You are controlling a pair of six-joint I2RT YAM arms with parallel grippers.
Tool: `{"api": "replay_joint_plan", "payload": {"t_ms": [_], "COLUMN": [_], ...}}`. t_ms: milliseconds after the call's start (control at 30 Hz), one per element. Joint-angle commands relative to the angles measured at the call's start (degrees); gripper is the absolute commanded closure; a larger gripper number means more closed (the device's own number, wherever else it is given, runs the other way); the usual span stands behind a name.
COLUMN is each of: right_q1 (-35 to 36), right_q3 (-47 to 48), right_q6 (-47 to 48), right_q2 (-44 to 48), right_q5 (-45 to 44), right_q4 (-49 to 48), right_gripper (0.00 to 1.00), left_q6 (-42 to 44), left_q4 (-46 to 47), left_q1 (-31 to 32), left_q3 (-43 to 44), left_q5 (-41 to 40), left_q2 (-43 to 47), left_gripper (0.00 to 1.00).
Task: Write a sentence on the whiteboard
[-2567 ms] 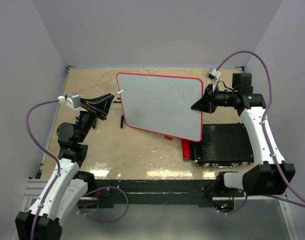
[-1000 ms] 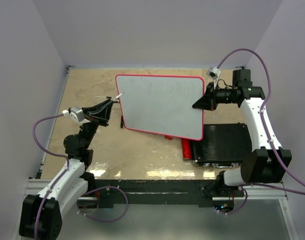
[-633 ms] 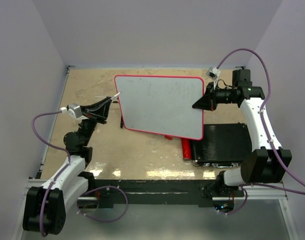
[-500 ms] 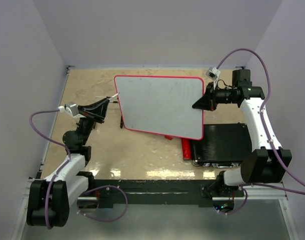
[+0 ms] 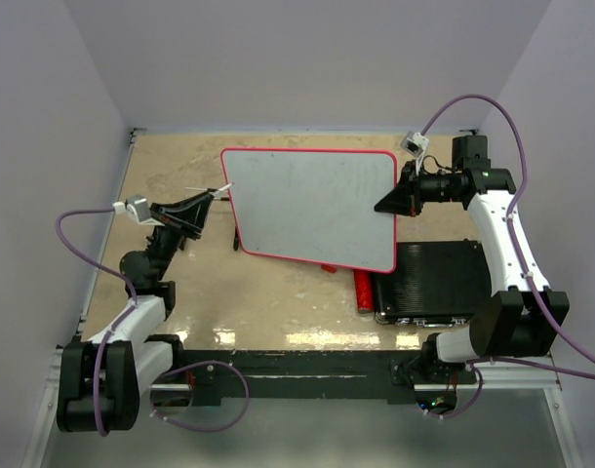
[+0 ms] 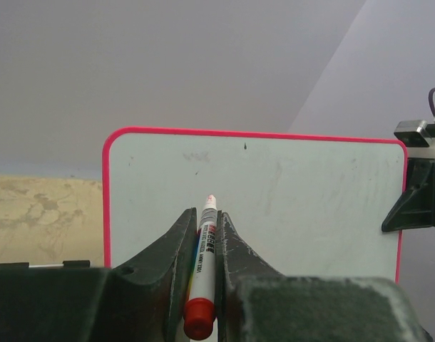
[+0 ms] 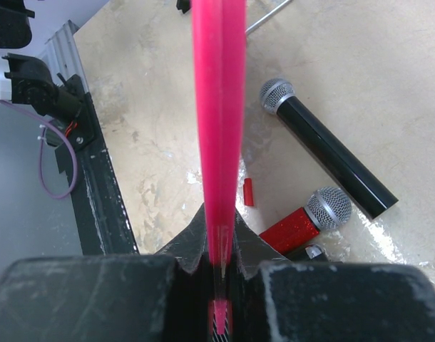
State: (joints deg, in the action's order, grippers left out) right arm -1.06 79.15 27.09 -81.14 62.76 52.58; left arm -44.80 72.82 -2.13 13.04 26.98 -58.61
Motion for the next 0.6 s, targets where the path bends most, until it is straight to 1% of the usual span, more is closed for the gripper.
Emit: {"api": "replay_joint_plan", "payload": {"t_ms": [0,267,400,567], "right_q1": [0.6,0.6,0.6,0.6], "right_q3": [0.6,0.6,0.3,0.1], "right_q6": [1.9,2.8,3.5,4.0], "right_q2": [0.5,1.2,1.8,2.1], "right_q5": [2.0,2.6,3.1,3.1], "right_q4": [0.1,0.7,1.0,1.5], "right_gripper": [1.00,1.00,1.00,1.00], "left_q6": [1.3,0.1,0.8,3.5], "left_q4": [5.9,6.0,3.6,-0.1], "left_q1": [-0.3,-0.3,-0.3,-0.3], "left_q3": [3.6,6.1,5.6,4.9], "left_q5": [-0.2,0.5,0.7,1.7], "left_q2": [-1.3,-4.4,-2.7,0.3], "left_gripper": [1.00,1.00,1.00,1.00]}}
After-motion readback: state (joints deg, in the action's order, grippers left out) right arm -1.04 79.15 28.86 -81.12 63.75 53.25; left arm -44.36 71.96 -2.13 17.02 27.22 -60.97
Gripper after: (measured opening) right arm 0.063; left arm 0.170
